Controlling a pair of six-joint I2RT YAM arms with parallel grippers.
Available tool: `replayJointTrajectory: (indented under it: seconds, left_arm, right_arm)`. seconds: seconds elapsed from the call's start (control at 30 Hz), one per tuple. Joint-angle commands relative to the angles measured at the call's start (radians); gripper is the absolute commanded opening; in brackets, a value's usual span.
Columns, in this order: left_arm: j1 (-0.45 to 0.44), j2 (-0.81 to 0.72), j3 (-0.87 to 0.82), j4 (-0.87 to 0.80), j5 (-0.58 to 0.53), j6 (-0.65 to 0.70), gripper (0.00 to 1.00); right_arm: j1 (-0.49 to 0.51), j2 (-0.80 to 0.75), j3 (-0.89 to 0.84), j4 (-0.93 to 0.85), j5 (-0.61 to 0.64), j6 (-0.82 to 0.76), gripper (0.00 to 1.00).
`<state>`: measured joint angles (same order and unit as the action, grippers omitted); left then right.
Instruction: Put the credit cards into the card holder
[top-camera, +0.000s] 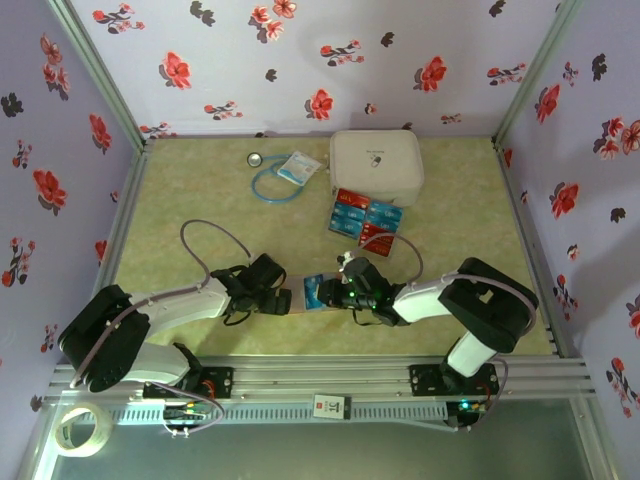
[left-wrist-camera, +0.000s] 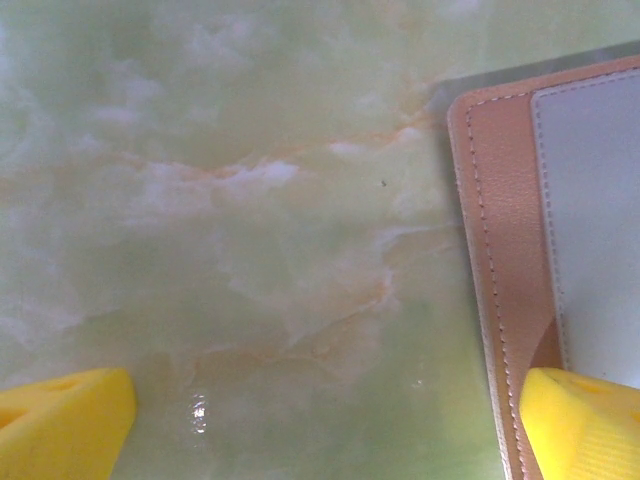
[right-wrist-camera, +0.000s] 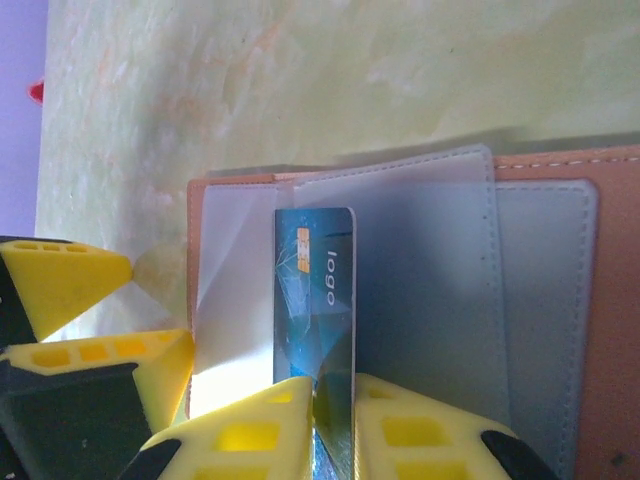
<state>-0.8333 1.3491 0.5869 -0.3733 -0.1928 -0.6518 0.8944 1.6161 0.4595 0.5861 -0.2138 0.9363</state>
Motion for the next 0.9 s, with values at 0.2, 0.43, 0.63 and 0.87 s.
replayJointTrajectory:
  seconds: [0.2, 0.43, 0.63, 0.87]
  left_arm:
    - [-0.004, 0.012, -0.033, 0.012, -0.007, -0.012, 1.0]
    - [-0.004, 0.012, -0.034, 0.014, -0.007, -0.01, 1.0]
    - [-0.004, 0.013, -0.035, 0.018, -0.007, -0.011, 1.0]
    - [-0.004, 0.01, -0.036, 0.026, -0.007, -0.008, 1.0]
  right_arm:
    - [-0.011, 0.051, -0.008, 0.053, -0.022, 0.036, 0.15]
    - [-0.011, 0.037, -0.01, 0.022, -0.027, 0.018, 0.3]
    - [-0.011, -0.02, 0.02, -0.122, 0.006, -0.036, 0.42]
    - [-0.009, -0.07, 0.101, -0.315, 0.037, -0.112, 0.5]
